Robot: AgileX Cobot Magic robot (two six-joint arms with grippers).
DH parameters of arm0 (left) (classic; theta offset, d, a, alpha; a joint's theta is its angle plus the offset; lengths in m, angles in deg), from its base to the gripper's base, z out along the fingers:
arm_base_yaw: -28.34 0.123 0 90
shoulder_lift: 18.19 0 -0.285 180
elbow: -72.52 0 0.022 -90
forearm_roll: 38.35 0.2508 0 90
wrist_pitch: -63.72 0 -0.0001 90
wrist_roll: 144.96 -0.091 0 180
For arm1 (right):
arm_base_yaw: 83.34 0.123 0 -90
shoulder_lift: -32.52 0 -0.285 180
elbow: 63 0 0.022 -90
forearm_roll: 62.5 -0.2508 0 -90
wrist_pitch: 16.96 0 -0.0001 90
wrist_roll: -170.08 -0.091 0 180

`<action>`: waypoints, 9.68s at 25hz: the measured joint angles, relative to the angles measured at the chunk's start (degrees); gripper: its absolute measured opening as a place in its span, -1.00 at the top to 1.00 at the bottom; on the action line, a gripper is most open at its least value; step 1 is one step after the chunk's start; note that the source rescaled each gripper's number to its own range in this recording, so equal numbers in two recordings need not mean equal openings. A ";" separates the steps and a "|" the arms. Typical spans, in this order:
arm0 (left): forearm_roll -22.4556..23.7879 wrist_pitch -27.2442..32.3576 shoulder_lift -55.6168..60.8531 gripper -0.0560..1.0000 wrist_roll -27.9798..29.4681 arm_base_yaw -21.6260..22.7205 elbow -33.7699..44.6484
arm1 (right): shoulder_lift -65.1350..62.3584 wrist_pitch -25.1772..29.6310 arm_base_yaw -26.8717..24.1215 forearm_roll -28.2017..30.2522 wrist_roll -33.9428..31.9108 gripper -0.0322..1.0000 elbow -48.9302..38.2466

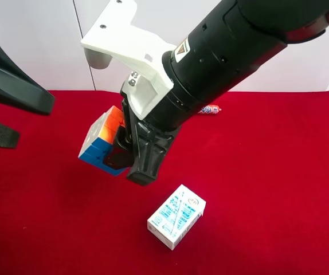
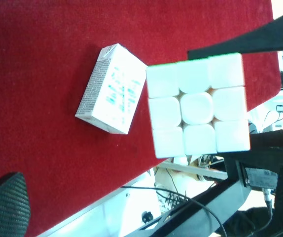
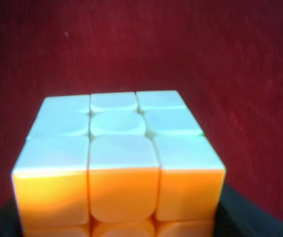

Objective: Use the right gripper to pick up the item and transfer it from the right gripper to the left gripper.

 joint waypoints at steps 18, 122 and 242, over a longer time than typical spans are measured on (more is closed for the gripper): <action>-7.44 -9.56 -11.68 -1.00 -0.84 -9.98 0.00 | 0.00 -2.28 0.00 -1.93 3.21 0.93 0.00; -7.06 -13.97 -11.99 0.89 -0.82 -15.41 0.00 | -73.78 24.45 -7.70 18.63 -46.36 -1.00 -37.50; 44.11 -3.38 58.02 -0.99 14.19 -15.41 18.83 | -86.43 24.45 -37.31 18.58 -46.36 -1.00 -37.62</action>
